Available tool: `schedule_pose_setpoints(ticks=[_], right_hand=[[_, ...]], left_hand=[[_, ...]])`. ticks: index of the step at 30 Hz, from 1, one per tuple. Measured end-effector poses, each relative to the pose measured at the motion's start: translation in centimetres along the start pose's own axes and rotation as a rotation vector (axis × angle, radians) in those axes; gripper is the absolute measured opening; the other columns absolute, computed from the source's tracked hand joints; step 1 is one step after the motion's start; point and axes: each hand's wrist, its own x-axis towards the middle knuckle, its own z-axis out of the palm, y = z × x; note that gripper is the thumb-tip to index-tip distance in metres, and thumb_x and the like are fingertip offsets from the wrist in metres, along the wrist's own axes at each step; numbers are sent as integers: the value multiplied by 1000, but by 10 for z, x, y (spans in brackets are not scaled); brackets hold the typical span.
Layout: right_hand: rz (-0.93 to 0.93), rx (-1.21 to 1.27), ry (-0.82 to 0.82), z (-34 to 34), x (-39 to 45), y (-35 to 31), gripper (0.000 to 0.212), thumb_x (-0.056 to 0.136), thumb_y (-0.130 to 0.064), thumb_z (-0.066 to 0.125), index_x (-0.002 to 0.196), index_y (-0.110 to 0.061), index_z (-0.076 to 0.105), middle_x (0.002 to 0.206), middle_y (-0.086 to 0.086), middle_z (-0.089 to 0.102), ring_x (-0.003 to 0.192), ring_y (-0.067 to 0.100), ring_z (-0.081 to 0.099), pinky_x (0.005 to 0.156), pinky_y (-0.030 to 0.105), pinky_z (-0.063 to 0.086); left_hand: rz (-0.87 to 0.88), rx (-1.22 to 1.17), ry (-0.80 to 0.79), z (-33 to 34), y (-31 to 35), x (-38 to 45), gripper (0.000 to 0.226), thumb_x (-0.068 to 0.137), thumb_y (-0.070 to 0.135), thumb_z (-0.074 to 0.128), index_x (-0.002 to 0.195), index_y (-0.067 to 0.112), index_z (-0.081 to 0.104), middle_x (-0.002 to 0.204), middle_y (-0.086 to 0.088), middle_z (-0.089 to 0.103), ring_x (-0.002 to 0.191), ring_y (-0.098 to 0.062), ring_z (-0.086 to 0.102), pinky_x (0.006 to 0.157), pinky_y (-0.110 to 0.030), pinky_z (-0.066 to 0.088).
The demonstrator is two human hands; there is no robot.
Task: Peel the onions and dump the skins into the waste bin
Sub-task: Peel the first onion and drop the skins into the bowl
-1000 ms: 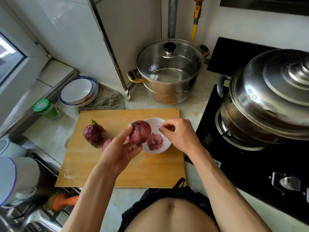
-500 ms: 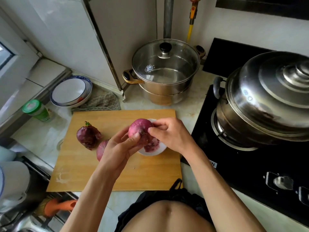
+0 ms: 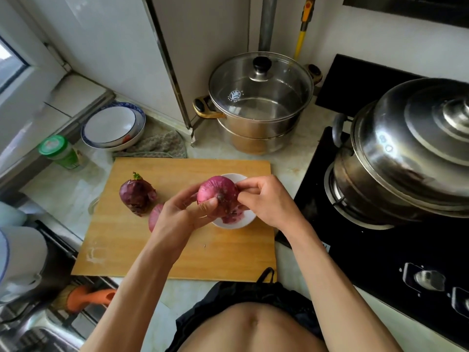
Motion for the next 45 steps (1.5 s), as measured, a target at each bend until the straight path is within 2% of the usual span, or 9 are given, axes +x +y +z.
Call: schedule_pose_setpoints(ticks=[5, 9, 14, 20, 25, 30, 35, 41, 45], right_hand=[[-132, 85, 51, 2, -3, -1, 28, 80, -13, 67, 107, -15, 75, 98, -6, 76, 94, 5, 71, 86, 24, 55], [-387, 66, 24, 1, -4, -3, 38, 84, -5, 69, 121, -16, 68, 122, -5, 67, 117, 14, 63, 99, 36, 52], [-452, -45, 26, -3, -2, -9, 43, 80, -23, 81, 120, -15, 69, 118, -6, 63, 113, 13, 62, 99, 38, 52], [-428, -36, 39, -5, -3, -10, 36, 75, -24, 82, 108, -14, 70, 104, -9, 61, 99, 9, 63, 93, 33, 54], [-396, 111, -7, -9, 0, -7, 35, 75, -19, 85, 106, -24, 69, 104, -9, 64, 95, 13, 65, 92, 35, 55], [-396, 224, 24, -13, 2, -3, 23, 78, -10, 81, 97, -22, 75, 100, 3, 71, 92, 15, 68, 87, 33, 56], [-402, 201, 148, -12, 6, 2, 10, 83, -6, 78, 91, -10, 76, 91, 5, 74, 86, 12, 70, 79, 22, 53], [-449, 66, 176, -10, 6, 2, 2, 89, -11, 70, 90, -13, 72, 87, -2, 66, 81, 4, 63, 75, 15, 47], [-497, -47, 215, -5, 5, 2, 7, 93, -17, 64, 91, -11, 68, 88, -13, 61, 85, 6, 61, 77, 16, 47]], left_hand=[[-71, -35, 1, 4, 10, 1, 47, 81, 32, 71, 122, 8, 71, 113, -17, 76, 96, -26, 76, 79, -29, 63], [-188, -167, 50, 7, 19, 3, 48, 79, 46, 70, 108, 9, 75, 99, -20, 74, 66, -22, 73, 57, -25, 61], [-272, -157, 20, 8, 25, 7, 61, 78, 53, 70, 112, 3, 73, 87, -22, 70, 53, -22, 67, 50, -24, 59], [-302, -138, 0, 8, 24, 8, 68, 78, 55, 71, 119, 0, 72, 94, -25, 67, 55, -22, 68, 50, -25, 59], [-340, -141, -12, 11, 28, 7, 74, 75, 57, 70, 119, -3, 71, 85, -22, 68, 53, -20, 69, 48, -24, 59], [-374, -145, -64, 18, 31, 3, 61, 78, 60, 65, 90, 2, 82, 74, -18, 69, 48, -19, 66, 46, -24, 58], [-365, -126, -48, 16, 27, 5, 75, 83, 63, 63, 123, 0, 68, 81, -23, 68, 51, -21, 67, 47, -26, 60], [-313, -66, -129, 23, 27, -2, 76, 80, 65, 56, 122, 3, 67, 90, -24, 74, 60, -20, 73, 54, -25, 62], [-303, -116, -87, 26, 24, -3, 70, 81, 60, 61, 123, 4, 67, 90, -22, 75, 60, -20, 73, 57, -26, 63]])
